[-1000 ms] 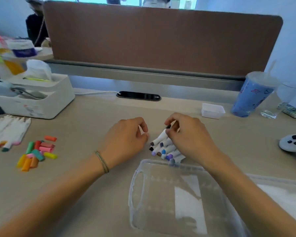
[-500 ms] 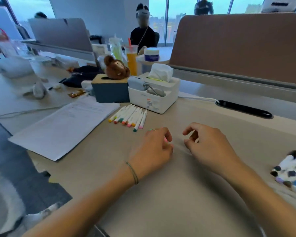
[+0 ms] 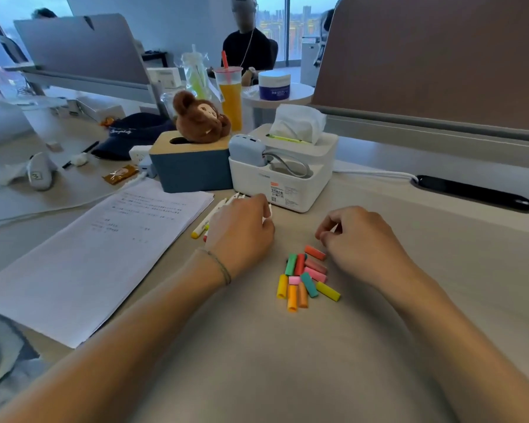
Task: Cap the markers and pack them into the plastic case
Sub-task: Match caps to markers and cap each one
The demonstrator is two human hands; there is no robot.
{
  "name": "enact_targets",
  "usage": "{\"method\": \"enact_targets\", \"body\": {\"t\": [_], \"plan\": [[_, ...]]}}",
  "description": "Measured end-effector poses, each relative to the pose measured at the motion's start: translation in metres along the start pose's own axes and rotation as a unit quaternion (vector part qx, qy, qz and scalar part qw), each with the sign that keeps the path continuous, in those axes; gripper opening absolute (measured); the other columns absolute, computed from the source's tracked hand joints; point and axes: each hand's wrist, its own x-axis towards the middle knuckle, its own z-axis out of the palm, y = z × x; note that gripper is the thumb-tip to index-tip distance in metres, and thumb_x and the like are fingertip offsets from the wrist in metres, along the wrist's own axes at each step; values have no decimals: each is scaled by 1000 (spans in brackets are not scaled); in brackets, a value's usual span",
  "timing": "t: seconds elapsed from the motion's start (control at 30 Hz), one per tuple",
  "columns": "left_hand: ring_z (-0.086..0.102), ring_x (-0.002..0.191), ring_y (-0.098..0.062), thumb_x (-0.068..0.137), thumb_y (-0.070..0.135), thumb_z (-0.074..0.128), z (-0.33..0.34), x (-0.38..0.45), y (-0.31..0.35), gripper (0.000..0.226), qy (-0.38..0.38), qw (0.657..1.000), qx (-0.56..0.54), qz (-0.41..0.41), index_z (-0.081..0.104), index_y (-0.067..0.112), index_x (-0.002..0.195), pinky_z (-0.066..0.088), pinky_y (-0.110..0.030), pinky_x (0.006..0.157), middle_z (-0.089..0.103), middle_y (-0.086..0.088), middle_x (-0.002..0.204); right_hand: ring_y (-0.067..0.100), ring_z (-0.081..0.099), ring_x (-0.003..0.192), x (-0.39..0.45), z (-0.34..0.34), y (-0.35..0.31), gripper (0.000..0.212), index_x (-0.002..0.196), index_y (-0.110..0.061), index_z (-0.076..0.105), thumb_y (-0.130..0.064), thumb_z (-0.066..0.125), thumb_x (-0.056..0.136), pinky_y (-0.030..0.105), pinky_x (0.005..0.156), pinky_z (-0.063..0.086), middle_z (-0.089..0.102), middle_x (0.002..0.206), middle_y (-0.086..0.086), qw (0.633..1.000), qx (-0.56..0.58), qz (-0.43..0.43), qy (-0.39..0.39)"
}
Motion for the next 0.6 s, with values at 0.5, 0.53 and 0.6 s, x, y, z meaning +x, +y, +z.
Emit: {"method": "enact_targets", "body": {"t": [0.5,0.53,0.6], "plan": [[53,77,-22,89,40,64,3,9,7,26,10,991,129,42,54,19,78,45,-33,65,57,-4,82,11,62,78,-22,-4,-10,8,81,-30,76,-23,73,84,33,71,58,67,79,-12,988,-43,-105,-102],[56,77,-20,88,41,66,3,9,7,27,6,993,109,43,58,17,78,47,-33,65,60,-3,82,10,61,76,-24,-2,-11,5,79,-31,74,-27,75,83,34,70,56,66,76,-12,987,-53,-112,-103],[62,75,-15,86,41,69,5,10,6,26,-10,999,13,29,70,16,78,48,-28,62,66,1,76,11,60,76,-25,3,-11,6,80,-32,72,-36,74,83,34,69,54,64,76,-12,983,-93,-127,-98]]}}
